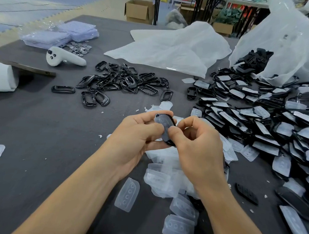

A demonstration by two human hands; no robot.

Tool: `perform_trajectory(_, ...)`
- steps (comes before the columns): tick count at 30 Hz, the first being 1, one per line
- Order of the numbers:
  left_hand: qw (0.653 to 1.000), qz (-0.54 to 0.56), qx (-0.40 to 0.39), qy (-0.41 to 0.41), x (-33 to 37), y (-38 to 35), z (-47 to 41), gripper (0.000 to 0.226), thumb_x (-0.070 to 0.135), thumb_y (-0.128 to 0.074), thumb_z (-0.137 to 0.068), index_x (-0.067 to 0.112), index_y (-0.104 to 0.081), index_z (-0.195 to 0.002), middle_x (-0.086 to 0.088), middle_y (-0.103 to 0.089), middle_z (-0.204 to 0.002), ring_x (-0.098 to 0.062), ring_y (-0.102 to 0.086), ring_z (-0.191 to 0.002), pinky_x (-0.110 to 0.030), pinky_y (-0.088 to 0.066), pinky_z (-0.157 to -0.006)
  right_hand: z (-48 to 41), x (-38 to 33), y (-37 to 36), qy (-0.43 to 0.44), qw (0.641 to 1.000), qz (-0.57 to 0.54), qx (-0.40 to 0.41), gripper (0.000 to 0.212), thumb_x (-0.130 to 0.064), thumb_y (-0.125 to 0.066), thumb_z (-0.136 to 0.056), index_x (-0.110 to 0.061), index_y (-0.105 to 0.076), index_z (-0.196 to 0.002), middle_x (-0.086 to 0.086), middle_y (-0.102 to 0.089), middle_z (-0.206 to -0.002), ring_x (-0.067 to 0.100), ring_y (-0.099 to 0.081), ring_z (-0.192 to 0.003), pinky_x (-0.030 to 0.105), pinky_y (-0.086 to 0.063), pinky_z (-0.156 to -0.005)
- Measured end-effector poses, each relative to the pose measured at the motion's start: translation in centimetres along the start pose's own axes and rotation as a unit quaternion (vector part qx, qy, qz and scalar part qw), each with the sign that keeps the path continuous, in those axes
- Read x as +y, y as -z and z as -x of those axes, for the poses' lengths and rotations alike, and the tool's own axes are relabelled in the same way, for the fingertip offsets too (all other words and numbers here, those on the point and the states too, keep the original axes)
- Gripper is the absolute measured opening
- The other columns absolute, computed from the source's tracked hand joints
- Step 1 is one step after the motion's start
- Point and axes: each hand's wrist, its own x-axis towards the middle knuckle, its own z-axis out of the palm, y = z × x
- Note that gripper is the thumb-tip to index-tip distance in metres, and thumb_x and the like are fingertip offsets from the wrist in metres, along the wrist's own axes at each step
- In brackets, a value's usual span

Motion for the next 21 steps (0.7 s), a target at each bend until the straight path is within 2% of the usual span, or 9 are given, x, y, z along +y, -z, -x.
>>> perform_trajectory(6,0.999,-0.040,0.023,-0.006,-0.17,0.27,-0.01,0.031,-0.006,-0.059,-0.096,0.013,-0.079,-0.111,-0.020,-0.064,-0.102,-0.021,-0.065,-0.081,-0.025,-0.060,-0.065,0.03,0.26,-0.02,0.009,1.000,-0.025,-0.013,0.011,-0.037,-0.071,-0.082,-0.028,-0.065,-0.078,-0.009,-0.060,-0.055,0.005,-0.047,-0.046,0.026,-0.040,-0.052)
perform_trajectory(9,0.997,-0.053,0.050,-0.011,-0.06,0.45,-0.01,0.026,-0.002,-0.061,-0.095,0.011,-0.082,-0.101,-0.007,-0.072,-0.079,-0.011,-0.064,-0.062,-0.021,-0.058,-0.061,0.00,0.32,-0.10,0.009,0.999,-0.030,-0.007,0.010,-0.038,-0.071,-0.081,-0.029,-0.065,-0.081,-0.006,-0.063,-0.058,0.008,-0.049,-0.048,0.030,-0.042,-0.054)
perform_trajectory(11,0.997,-0.049,0.056,-0.010,-0.02,0.38,-0.02,0.024,-0.001,-0.059,-0.096,0.008,-0.081,-0.099,-0.003,-0.075,-0.074,-0.009,-0.067,-0.059,-0.021,-0.058,-0.060,0.04,0.36,-0.06,0.010,0.999,-0.031,-0.005,0.010,-0.039,-0.069,-0.079,-0.029,-0.065,-0.080,-0.005,-0.063,-0.058,0.010,-0.051,-0.048,0.032,-0.043,-0.055)
perform_trajectory(17,0.996,-0.047,0.076,-0.006,-0.04,0.15,-0.03,0.020,-0.001,-0.062,-0.095,0.006,-0.080,-0.099,-0.013,-0.079,-0.085,-0.015,-0.072,-0.066,-0.023,-0.059,-0.060,-0.02,0.14,-0.13,0.009,0.999,-0.046,-0.022,0.005,-0.034,-0.068,-0.077,-0.030,-0.066,-0.081,0.000,-0.066,-0.062,0.023,-0.059,-0.055,0.039,-0.052,-0.057)
perform_trajectory(21,0.996,-0.040,0.080,-0.008,-0.08,0.16,-0.12,0.020,-0.003,-0.060,-0.094,0.004,-0.079,-0.100,-0.010,-0.078,-0.081,-0.012,-0.071,-0.060,-0.022,-0.058,-0.057,0.09,0.04,-0.15,0.014,0.999,-0.045,-0.025,0.006,-0.034,-0.067,-0.078,-0.032,-0.066,-0.083,0.000,-0.068,-0.063,0.024,-0.061,-0.057,0.039,-0.052,-0.057)
